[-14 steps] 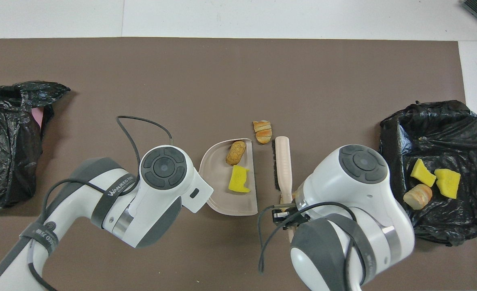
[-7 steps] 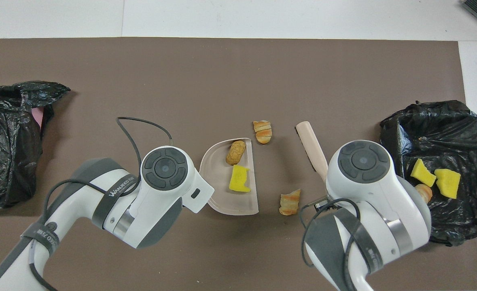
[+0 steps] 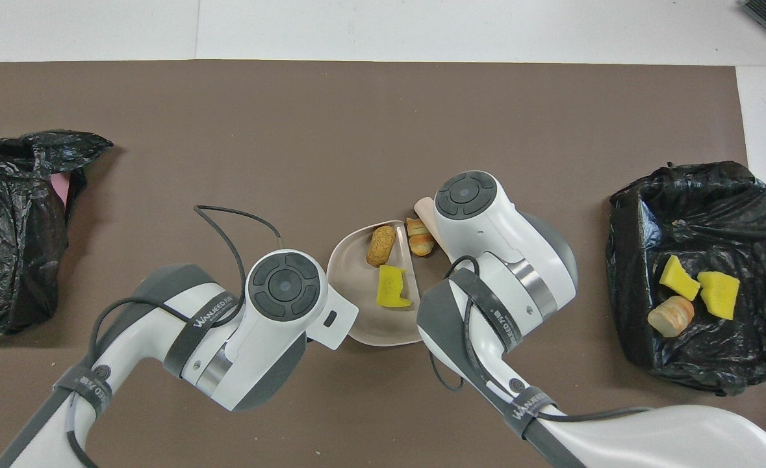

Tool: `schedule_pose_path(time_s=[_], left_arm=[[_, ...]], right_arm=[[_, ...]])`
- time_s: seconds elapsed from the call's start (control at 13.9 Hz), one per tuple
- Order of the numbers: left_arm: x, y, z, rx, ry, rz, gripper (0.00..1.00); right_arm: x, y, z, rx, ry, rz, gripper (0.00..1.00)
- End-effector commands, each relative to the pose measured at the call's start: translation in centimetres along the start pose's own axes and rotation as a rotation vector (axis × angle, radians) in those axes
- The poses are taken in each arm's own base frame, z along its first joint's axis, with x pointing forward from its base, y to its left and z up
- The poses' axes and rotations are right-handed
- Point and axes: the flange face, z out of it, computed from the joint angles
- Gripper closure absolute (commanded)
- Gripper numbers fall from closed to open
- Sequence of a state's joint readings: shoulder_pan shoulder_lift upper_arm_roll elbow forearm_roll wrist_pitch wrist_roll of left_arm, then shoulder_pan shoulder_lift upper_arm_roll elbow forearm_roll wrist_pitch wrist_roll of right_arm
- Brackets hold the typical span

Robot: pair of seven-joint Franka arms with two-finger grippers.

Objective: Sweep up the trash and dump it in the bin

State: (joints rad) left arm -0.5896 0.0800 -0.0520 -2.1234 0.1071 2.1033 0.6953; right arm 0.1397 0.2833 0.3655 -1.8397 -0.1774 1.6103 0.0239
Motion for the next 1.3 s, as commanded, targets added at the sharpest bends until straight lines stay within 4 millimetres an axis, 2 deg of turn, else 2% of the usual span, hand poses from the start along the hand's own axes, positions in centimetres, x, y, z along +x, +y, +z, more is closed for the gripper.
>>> schedule_pose_path(time_s=[0.0, 0.07, 0.22, 0.29, 0.5, 0.58, 0.65, 0.79, 0.94, 1.01, 1.08, 1.23], left_arm=[[-1.0, -0.1, -0.1, 0.021, 0.002, -0.042, 1.0], [-1.1, -0.1, 0.0, 0.017, -0.003, -0.044, 1.0], [-1.2, 0.0, 0.0, 0.013, -0.008, -0.045, 1.0], [-1.3, 0.1, 0.3, 0.009, -0.012, -0.045, 1.0], [-1.2, 0.3, 0.2, 0.009, -0.012, -0.039, 1.0], [-1.2, 0.3, 0.2, 0.01, -0.014, -0.029, 1.0], [-1.0, 0.8, 0.1, 0.005, -0.022, -0.022, 1.0], [-1.1, 1.2, -0.2, -0.004, -0.039, -0.013, 1.0], [-0.2, 2.8, -0.6, -0.003, -0.05, 0.022, 1.0], [0.2, 3.5, -0.9, -0.008, -0.061, 0.036, 1.0], [0.4, 4.2, -1.0, -0.012, -0.07, 0.04, 1.0], [0.5, 5.5, -0.8, -0.011, -0.076, 0.041, 1.0]], right_arm=[[-2.3, -2.4, 0.9, 0.134, 0.029, -0.015, 1.0], [-2.4, -3.1, 1.8, 0.189, 0.058, 0.0, 1.0], [-2.5, -4.4, 1.5, 0.313, 0.101, 0.043, 1.0], [-2.6, -3.3, 0.3, 0.317, 0.118, 0.064, 1.0], [-7.7, 2.9, -2.6, 0.271, 0.109, 0.205, 1.0], [-9.5, 4.2, -3.4, 0.261, 0.091, 0.314, 1.0], [-10.8, 4.4, -3.4, 0.239, 0.061, 0.397, 1.0], [-13.5, 3.2, -0.2, 0.19, 0.03, 0.494, 1.0], [-16.9, 1.3, 4.2, 0.136, 0.039, 0.516, 1.0], [-17.9, -0.2, 5.9, 0.109, 0.036, 0.504, 1.0], [-17.9, -1.8, 7.4, 0.091, 0.045, 0.494, 1.0], [-17.1, -3.9, 8.6, 0.099, 0.059, 0.515, 1.0]])
